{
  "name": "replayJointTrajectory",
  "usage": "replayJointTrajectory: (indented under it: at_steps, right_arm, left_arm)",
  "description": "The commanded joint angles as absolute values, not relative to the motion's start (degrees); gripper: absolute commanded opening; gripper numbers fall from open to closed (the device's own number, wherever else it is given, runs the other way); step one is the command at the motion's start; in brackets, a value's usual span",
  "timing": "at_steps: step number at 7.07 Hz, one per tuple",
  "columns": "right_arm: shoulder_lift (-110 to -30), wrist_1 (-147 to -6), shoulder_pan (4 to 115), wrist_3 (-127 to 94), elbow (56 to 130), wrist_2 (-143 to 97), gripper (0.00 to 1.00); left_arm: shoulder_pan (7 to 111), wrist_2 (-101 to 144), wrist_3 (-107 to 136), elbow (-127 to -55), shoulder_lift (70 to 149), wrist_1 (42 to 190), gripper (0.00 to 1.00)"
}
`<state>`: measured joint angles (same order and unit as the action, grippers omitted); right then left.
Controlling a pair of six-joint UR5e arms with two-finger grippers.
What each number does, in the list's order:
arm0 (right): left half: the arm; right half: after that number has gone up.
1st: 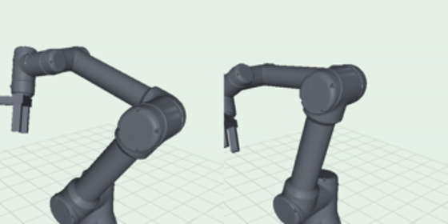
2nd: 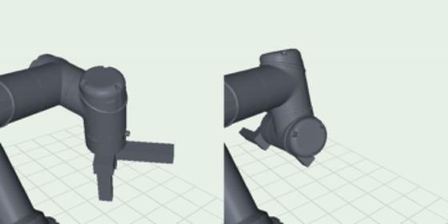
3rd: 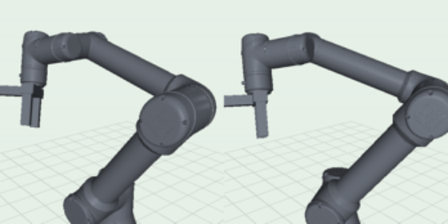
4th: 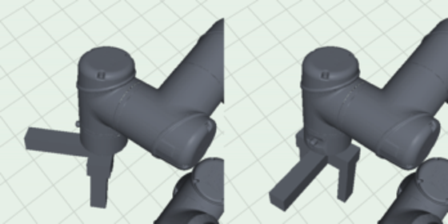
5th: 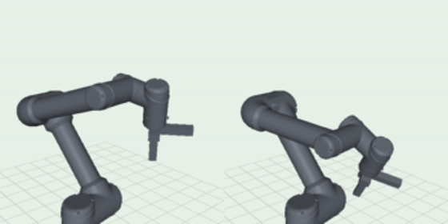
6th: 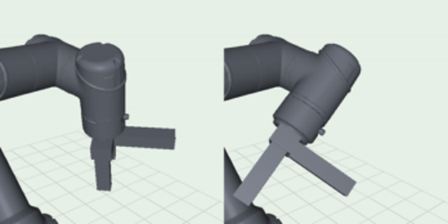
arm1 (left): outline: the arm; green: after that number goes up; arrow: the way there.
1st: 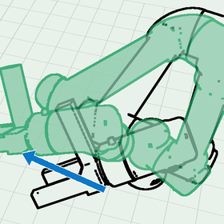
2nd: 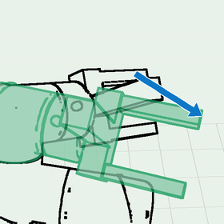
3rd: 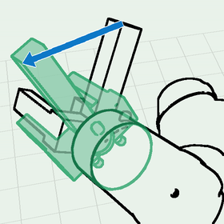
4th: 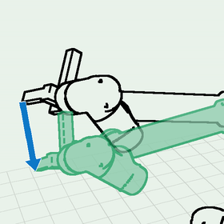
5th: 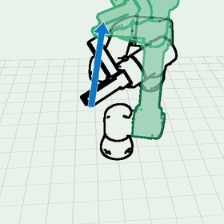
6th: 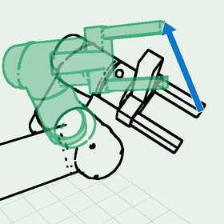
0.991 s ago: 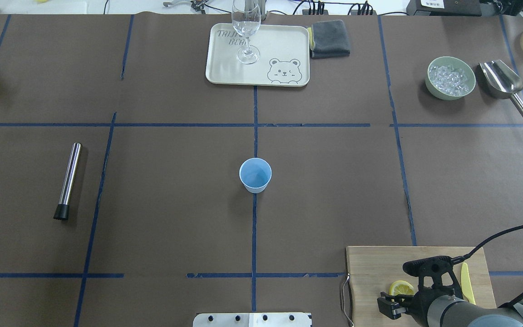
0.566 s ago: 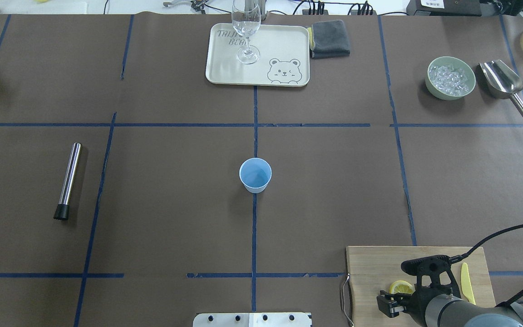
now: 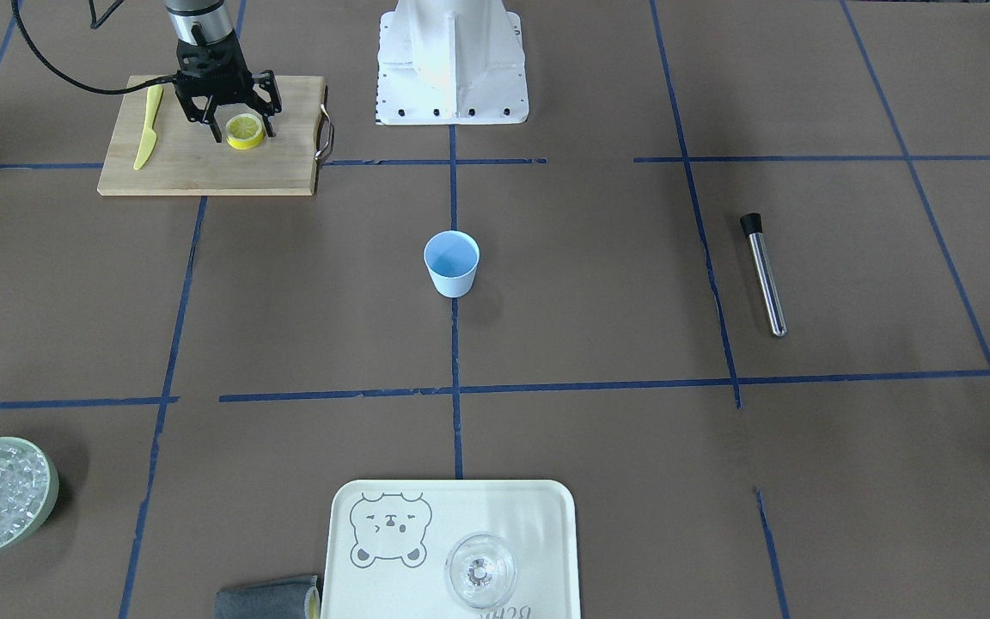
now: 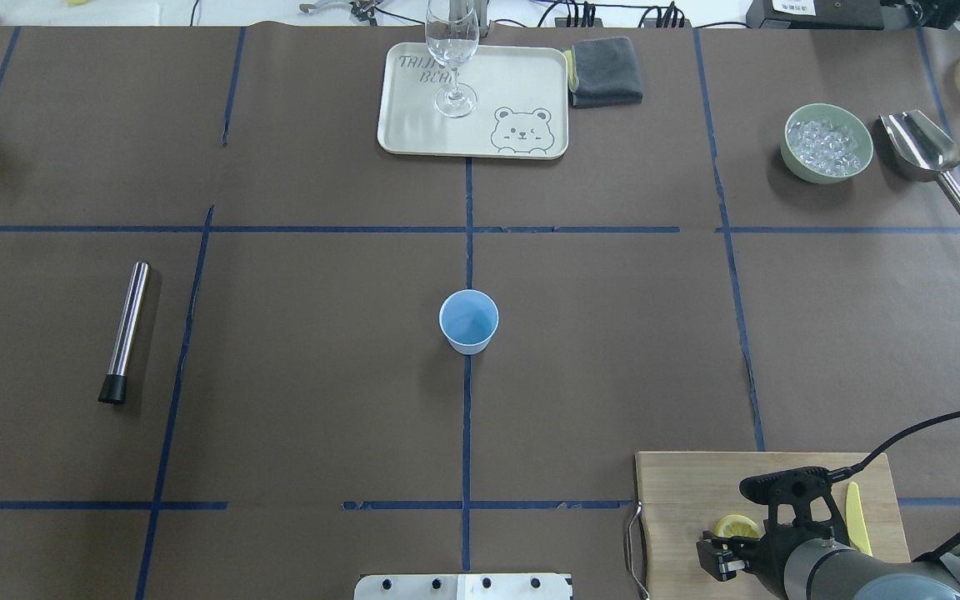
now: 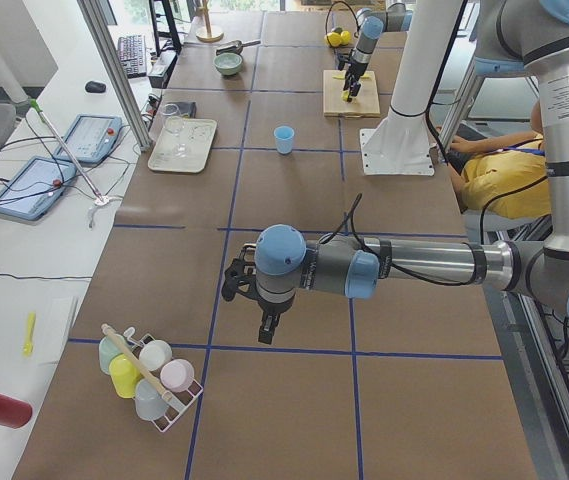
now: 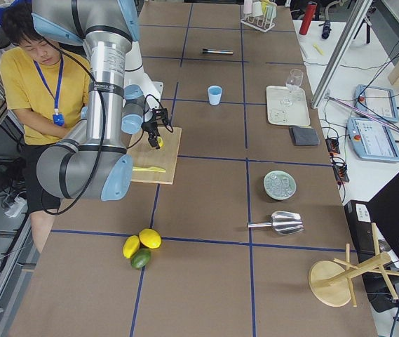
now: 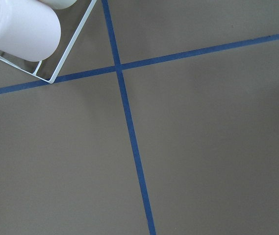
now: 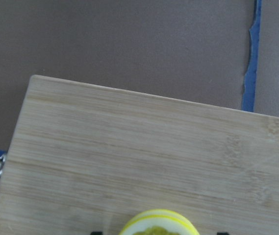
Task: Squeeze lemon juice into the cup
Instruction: 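Close the right gripper on the lemon slice and lift it off the board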
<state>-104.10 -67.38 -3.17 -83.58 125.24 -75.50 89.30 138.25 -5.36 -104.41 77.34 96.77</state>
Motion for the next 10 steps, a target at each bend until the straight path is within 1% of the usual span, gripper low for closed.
replayJointTrajectory:
  at_steps: [1,2,4,5,6,9,10]
  right_arm:
    - [-104.24,-67.59,-3.08,-83.50,125.24,-75.67,0.78]
    - [-104.15,-67.59,-3.08,-83.50,125.24,-75.67,0.67]
    - [-104.15,-67.59,-2.99,-83.50,125.42,-75.94,0.30]
    - [-104.15,-67.59,-2.99,-83.50,125.51,-75.85,0.17]
    - [-104.15,-67.59,-2.90,-83.50,125.86,-75.76,0.15]
    - [-104.59,-68.02,-1.94,-83.50,130.50,-75.85,0.15]
    - [-103.81,-71.33,-0.72,-83.50,132.17,-76.11,0.15]
  left_arm:
    - [89.30,138.25,-5.36,-104.41,77.34,96.77,1.00]
    - [89.30,138.25,-5.36,-105.02,77.26,96.68,1.00]
    - [89.38,138.25,-5.36,-105.12,77.26,96.68,1.00]
    - [89.38,138.25,-5.36,-105.20,77.26,96.68,1.00]
    - [89.38,138.25,-5.36,-105.21,77.26,96.68,1.00]
    - [89.38,138.25,-5.36,-105.21,77.26,96.68,1.00]
    - [89.38,138.16,-5.36,-105.21,77.26,96.68,1.00]
